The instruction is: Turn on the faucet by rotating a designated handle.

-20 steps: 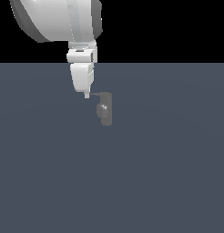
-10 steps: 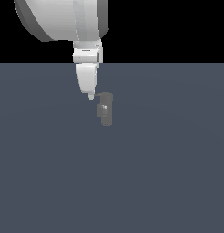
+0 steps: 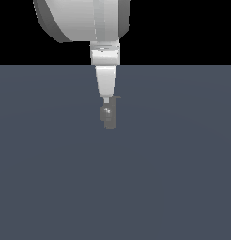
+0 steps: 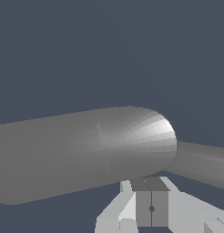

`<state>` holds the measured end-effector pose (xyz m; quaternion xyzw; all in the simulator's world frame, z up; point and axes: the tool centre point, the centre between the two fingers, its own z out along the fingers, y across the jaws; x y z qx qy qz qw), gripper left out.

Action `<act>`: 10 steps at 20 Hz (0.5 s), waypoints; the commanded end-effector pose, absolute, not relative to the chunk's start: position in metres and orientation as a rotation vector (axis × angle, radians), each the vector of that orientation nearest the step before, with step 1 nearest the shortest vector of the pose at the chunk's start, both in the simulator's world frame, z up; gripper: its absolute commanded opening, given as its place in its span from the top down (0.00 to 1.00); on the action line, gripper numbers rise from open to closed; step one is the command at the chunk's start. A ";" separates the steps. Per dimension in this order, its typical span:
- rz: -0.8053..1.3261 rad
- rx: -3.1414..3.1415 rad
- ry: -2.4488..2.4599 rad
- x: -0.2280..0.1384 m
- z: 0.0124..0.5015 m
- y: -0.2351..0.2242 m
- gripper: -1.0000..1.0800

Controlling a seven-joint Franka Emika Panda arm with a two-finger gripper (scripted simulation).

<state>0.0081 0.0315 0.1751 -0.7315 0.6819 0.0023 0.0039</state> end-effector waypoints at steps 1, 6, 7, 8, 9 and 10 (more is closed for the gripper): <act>0.008 -2.291 2.138 0.011 0.175 0.028 1.00; 0.006 -2.281 2.153 0.023 0.174 0.005 1.00; 0.006 -2.279 2.155 0.025 0.174 0.000 1.00; 0.005 -2.277 2.158 0.027 0.174 -0.004 1.00; 0.005 -2.275 2.161 0.030 0.174 -0.009 1.00; 0.004 -2.272 2.163 0.032 0.174 -0.013 1.00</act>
